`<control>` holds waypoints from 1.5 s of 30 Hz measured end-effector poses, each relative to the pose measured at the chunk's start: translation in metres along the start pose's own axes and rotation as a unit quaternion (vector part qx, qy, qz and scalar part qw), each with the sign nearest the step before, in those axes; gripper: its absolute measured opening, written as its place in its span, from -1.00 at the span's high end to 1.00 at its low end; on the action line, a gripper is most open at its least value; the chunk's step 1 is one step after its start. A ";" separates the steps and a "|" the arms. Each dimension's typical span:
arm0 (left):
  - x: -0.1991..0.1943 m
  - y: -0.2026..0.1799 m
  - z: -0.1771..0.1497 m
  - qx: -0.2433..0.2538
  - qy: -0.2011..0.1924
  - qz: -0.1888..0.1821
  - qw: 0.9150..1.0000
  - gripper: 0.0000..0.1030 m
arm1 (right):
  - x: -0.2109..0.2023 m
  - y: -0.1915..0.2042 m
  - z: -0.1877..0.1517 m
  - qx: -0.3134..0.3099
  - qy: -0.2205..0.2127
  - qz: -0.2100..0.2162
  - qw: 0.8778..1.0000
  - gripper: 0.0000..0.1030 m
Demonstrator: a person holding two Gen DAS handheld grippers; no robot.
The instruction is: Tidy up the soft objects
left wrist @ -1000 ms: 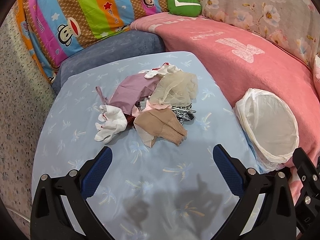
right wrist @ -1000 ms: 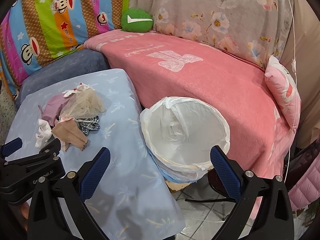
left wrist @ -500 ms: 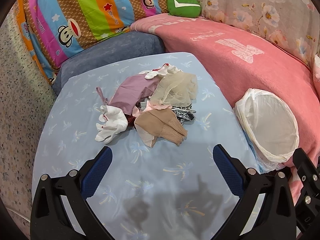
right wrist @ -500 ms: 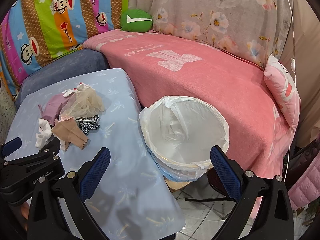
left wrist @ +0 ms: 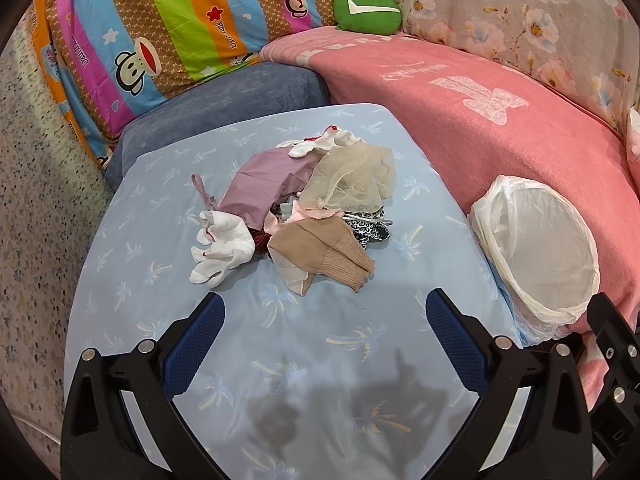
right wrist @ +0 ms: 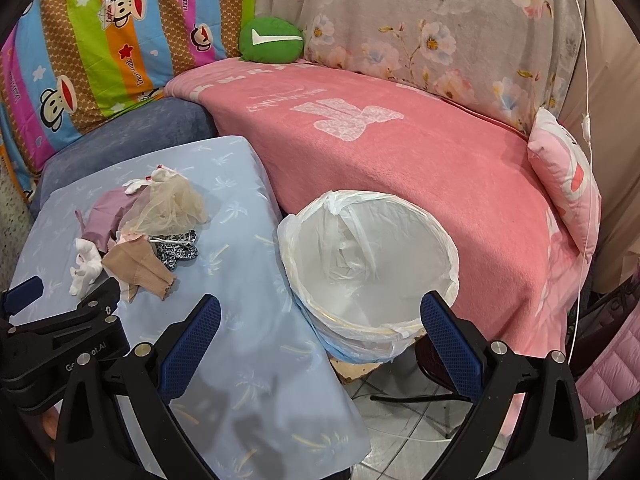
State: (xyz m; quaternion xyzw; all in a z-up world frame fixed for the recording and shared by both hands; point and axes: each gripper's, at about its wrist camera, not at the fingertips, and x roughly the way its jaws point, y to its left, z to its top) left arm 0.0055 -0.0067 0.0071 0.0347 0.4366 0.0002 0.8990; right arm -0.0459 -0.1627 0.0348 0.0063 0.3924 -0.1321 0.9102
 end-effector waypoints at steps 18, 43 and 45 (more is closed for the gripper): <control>0.002 -0.004 0.003 0.012 -0.005 -0.003 1.000 -0.87 | 0.004 -0.002 0.000 0.003 0.001 -0.002 1.000 -0.88; 0.020 0.031 0.010 0.023 -0.031 -0.045 0.998 -0.87 | 0.002 0.016 0.009 0.044 -0.028 0.009 0.999 -0.88; 0.027 0.042 0.012 0.014 -0.029 -0.042 0.999 -0.87 | 0.004 0.025 0.011 0.038 -0.028 0.016 0.999 -0.88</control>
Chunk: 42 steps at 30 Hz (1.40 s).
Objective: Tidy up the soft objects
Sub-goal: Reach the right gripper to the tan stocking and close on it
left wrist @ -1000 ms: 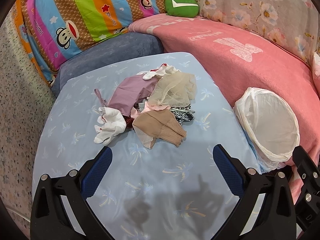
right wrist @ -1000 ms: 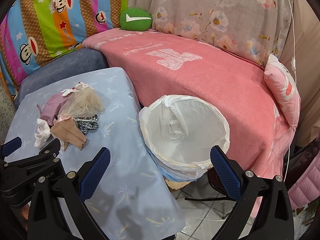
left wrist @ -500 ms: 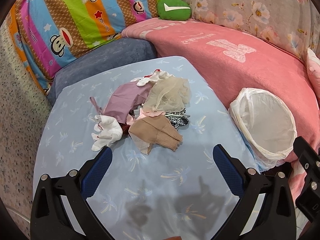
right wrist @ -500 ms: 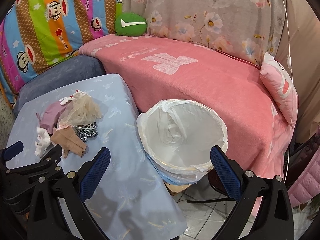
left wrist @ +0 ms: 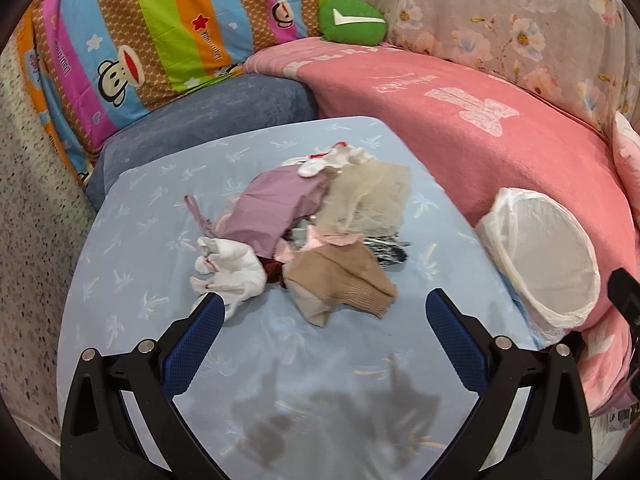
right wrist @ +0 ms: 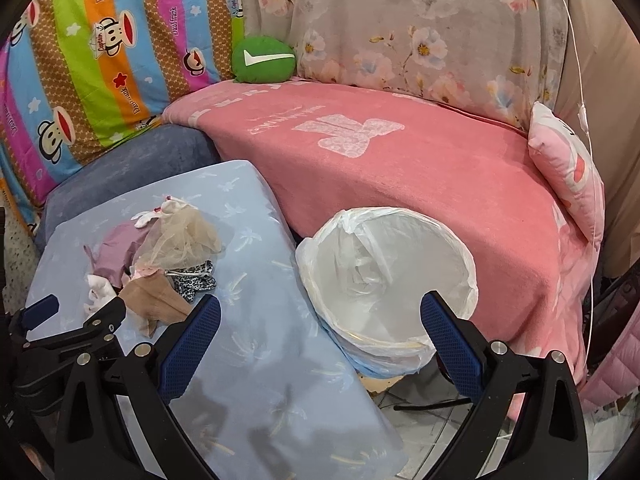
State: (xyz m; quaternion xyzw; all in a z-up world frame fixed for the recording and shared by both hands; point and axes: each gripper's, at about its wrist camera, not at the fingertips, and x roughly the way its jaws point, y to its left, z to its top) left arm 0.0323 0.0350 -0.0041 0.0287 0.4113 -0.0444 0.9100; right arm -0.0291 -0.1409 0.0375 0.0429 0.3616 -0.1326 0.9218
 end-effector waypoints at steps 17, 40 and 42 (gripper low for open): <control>0.054 0.066 0.003 -0.032 0.027 0.017 0.999 -0.87 | 0.056 0.088 0.002 -0.045 0.031 0.080 0.995 -0.88; 0.100 0.118 -0.010 -0.137 0.076 -0.085 0.984 0.42 | 0.149 0.162 -0.025 -0.056 0.125 0.164 0.977 -0.19; 0.099 0.121 -0.008 -0.134 0.075 -0.089 0.984 0.66 | 0.151 0.163 -0.029 -0.053 0.136 0.179 0.973 0.30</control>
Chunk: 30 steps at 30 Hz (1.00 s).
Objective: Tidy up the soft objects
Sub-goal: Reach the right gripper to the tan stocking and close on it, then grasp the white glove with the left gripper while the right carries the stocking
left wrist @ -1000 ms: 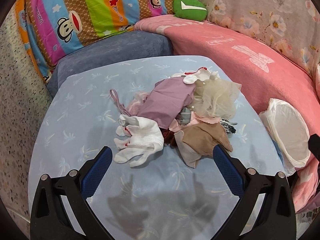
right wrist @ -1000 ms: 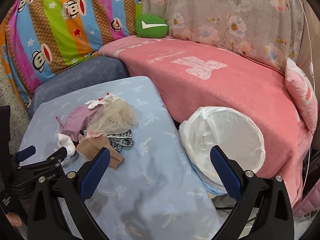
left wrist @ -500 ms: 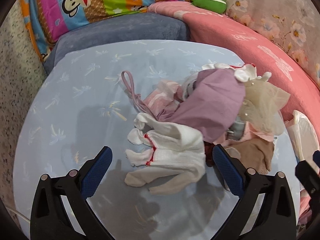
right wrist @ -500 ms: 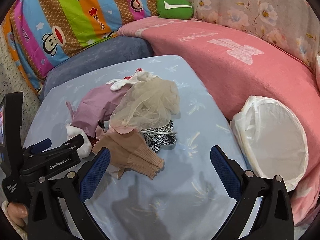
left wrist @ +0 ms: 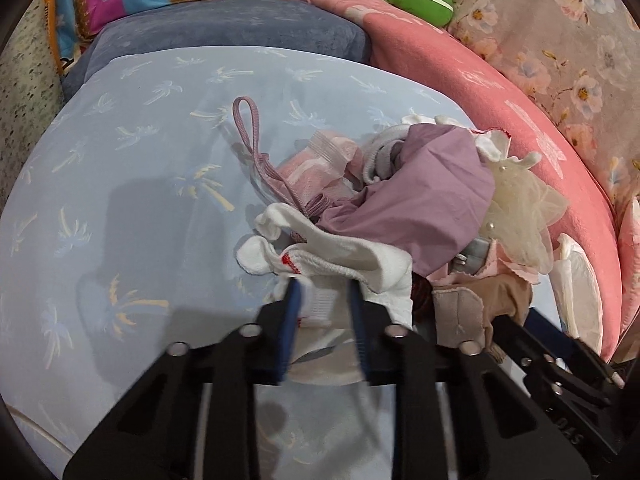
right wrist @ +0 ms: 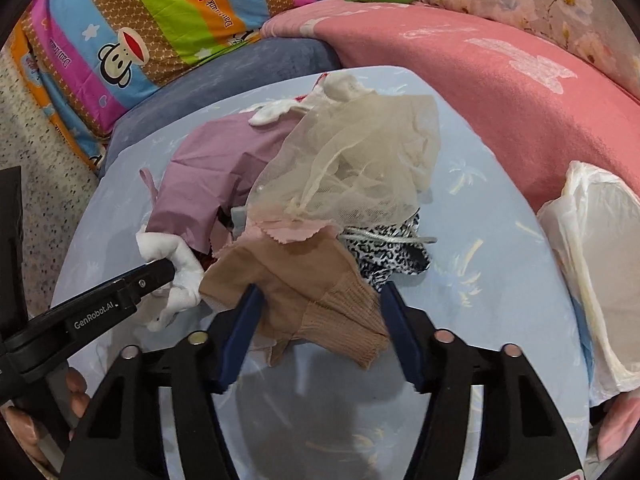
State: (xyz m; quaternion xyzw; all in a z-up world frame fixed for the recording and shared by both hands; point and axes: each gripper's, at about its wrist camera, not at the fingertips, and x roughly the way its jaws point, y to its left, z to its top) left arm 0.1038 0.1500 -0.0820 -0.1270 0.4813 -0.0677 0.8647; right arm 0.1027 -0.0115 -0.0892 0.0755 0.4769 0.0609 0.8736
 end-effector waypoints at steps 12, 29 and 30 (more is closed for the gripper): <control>-0.040 -0.016 -0.006 0.018 -0.028 -0.025 0.999 0.91 | -0.050 0.007 -0.008 -0.010 -0.038 0.034 0.999 0.92; -0.031 -0.014 0.011 -0.010 -0.048 0.008 0.999 -0.48 | -0.118 -0.002 0.004 0.000 -0.102 0.041 0.994 0.93; -0.028 -0.014 0.013 -0.012 -0.045 0.012 0.999 -0.48 | -0.118 -0.002 0.005 0.000 -0.102 0.040 0.994 0.93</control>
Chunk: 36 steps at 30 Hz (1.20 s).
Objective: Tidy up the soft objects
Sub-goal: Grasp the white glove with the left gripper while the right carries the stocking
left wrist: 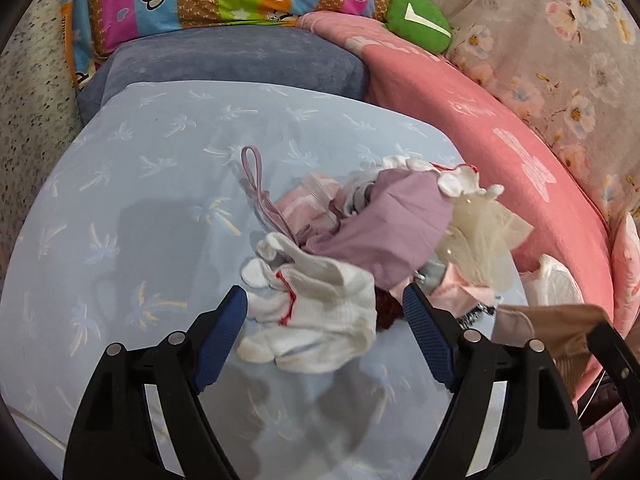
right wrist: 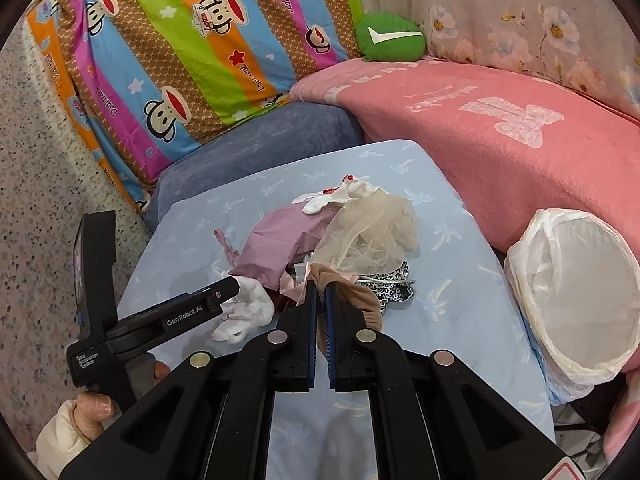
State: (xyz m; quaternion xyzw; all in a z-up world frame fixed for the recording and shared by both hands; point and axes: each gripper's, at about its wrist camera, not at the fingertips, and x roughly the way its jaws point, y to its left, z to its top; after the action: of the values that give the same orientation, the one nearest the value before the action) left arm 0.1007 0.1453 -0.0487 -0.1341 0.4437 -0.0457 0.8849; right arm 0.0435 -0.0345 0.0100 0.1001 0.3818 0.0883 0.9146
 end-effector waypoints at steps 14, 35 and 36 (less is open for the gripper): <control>0.005 -0.007 -0.004 0.008 0.027 -0.001 1.000 0.86 | 0.000 -0.003 -0.003 0.007 0.009 0.001 1.000 0.93; -0.065 -0.144 -0.003 0.150 -0.023 -0.111 0.982 0.86 | -0.076 -0.074 0.020 0.063 -0.083 -0.050 0.993 0.93; -0.064 -0.153 -0.004 0.158 -0.023 -0.116 0.980 0.86 | -0.080 -0.081 0.021 0.069 -0.087 -0.054 0.992 0.93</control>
State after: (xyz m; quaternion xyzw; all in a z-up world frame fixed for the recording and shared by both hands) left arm 0.0653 0.0107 0.0410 -0.0442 0.3917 -0.2147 0.8936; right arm 0.0099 -0.1339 0.0584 0.1491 0.3107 0.0030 0.9387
